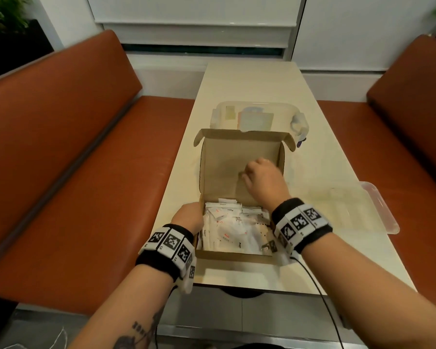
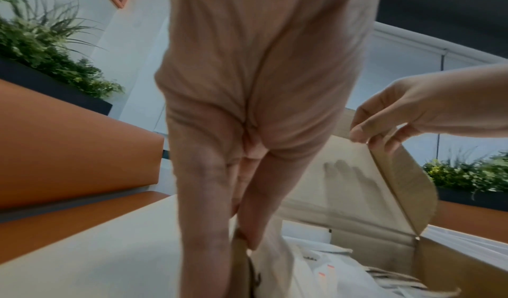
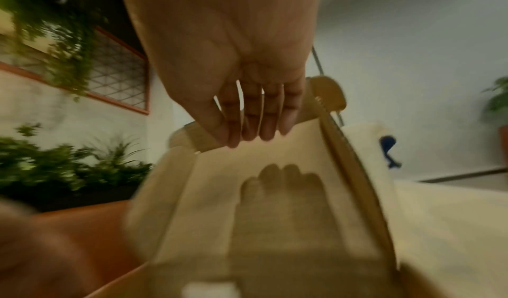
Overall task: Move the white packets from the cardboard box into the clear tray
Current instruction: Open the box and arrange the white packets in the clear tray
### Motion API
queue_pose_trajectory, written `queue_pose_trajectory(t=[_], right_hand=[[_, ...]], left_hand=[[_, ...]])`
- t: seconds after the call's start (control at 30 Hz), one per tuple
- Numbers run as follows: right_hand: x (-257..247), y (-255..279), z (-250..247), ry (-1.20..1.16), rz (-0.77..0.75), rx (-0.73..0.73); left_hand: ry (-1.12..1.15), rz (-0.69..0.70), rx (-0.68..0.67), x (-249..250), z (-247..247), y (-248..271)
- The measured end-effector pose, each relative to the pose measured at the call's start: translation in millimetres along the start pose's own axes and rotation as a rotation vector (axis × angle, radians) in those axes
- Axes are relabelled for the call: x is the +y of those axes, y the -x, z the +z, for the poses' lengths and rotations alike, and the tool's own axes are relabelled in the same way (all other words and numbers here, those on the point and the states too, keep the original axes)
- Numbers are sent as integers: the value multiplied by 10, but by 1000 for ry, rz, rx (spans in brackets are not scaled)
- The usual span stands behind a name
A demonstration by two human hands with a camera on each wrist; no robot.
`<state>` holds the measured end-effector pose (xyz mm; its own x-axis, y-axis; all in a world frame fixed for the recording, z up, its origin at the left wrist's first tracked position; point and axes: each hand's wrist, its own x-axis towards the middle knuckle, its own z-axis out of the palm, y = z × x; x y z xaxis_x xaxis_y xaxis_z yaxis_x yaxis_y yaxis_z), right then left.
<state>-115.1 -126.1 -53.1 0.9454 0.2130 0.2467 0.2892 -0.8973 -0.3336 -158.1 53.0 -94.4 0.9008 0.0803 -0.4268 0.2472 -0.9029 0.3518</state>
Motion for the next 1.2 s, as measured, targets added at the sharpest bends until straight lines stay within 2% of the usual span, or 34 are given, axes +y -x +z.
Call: queue_pose_trajectory(t=[0.13,0.2,0.43,1.0,1.2], right_hand=[[-120,330,236,4,30,-550],[-114,446,321,49,57,-667],[-82,635,494,47,179,-699],[-143,588,334,106,100,-820],[-114,581,323,-5,121,-886]], left_hand=[[-96,3,48,47,51,0],[-106,3,55,44,72,-20],[-97,10,88,24,76,-27],[-115,-50,128,71,103,-37],[-144,-41,126,76,111,-44]])
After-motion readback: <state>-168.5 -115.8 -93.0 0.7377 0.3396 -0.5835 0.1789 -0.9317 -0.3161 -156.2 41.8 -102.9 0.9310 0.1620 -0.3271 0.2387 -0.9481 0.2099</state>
